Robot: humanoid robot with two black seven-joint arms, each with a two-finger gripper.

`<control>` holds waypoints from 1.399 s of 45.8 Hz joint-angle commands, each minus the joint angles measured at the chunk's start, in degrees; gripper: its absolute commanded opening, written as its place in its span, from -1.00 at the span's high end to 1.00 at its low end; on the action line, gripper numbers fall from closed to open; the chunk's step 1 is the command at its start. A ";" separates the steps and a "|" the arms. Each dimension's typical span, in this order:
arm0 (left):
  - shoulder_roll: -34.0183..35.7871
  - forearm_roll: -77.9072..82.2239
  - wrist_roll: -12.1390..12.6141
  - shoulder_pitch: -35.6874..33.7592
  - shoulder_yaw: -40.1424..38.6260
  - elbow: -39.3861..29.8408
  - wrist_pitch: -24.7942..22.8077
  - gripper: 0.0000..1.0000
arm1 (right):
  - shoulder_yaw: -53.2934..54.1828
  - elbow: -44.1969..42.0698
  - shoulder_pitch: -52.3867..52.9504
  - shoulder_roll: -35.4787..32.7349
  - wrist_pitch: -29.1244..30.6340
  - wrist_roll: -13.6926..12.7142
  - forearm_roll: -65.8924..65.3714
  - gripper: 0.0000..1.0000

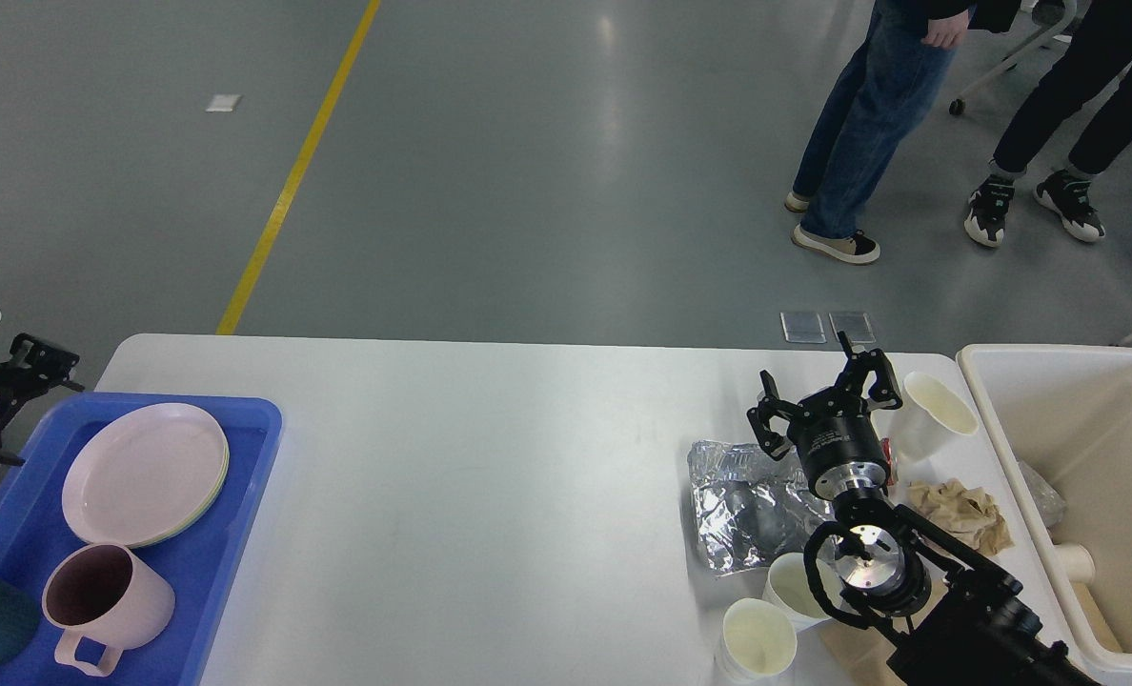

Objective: Tidy desktop

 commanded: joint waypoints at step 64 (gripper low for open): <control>-29.52 40.70 -16.06 60.90 -144.18 -39.51 3.59 -0.93 | 0.00 0.11 -0.08 -0.06 0.01 -0.08 -0.02 -1.00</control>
